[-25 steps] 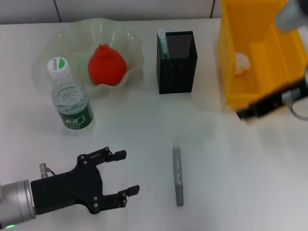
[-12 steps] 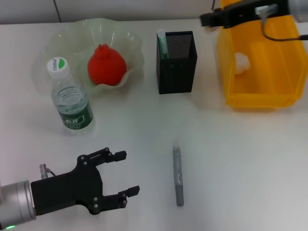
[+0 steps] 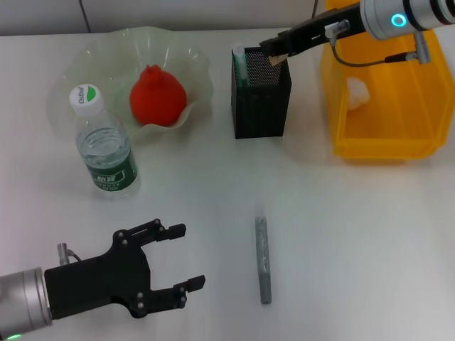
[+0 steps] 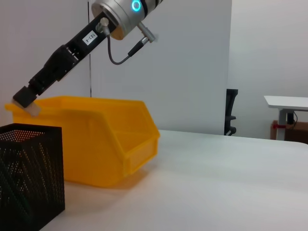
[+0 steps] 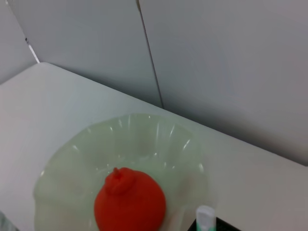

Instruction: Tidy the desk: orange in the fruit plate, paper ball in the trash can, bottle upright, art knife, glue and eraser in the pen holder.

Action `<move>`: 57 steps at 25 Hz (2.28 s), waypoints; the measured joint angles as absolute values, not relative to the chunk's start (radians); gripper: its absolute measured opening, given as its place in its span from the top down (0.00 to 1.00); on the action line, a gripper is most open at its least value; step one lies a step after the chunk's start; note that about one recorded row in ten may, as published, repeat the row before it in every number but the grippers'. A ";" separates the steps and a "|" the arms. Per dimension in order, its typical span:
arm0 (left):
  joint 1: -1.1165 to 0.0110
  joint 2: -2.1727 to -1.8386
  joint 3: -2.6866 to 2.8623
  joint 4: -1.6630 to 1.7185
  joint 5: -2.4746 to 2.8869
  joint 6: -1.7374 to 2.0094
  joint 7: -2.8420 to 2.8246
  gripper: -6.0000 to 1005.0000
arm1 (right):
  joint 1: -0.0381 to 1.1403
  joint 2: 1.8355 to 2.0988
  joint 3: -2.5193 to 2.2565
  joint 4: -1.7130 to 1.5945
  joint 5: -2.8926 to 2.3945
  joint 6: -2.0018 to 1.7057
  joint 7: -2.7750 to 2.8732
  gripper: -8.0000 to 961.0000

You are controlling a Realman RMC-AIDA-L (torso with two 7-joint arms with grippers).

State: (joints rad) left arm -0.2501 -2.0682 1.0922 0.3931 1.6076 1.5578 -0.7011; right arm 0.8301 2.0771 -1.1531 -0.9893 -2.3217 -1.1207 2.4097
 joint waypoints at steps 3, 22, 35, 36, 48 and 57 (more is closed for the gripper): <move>-0.249 -2.067 1.092 0.394 1.608 1.558 -0.702 0.20 | 0.833 2.077 -1.154 -0.985 -2.323 -1.107 2.409 0.60; -0.187 -2.047 1.077 0.437 1.608 1.591 -0.707 0.20 | 0.698 2.085 -1.460 -1.294 -2.458 -1.447 2.701 0.35; -0.194 -2.054 1.082 0.437 1.608 1.587 -0.707 0.20 | 0.689 2.089 -1.669 -1.283 -2.462 -1.432 2.746 0.34; -0.196 -2.055 1.083 0.437 1.608 1.586 -0.706 0.20 | 0.689 2.089 -1.682 -1.280 -2.461 -1.425 2.750 0.34; -0.194 -2.057 1.083 0.437 1.608 1.583 -0.706 0.20 | 0.689 2.091 -1.746 -1.262 -2.457 -1.370 2.805 0.26; -0.193 -2.057 1.085 0.437 1.608 1.583 -0.702 0.20 | 0.718 2.091 -1.804 -1.191 -2.457 -1.315 2.872 0.26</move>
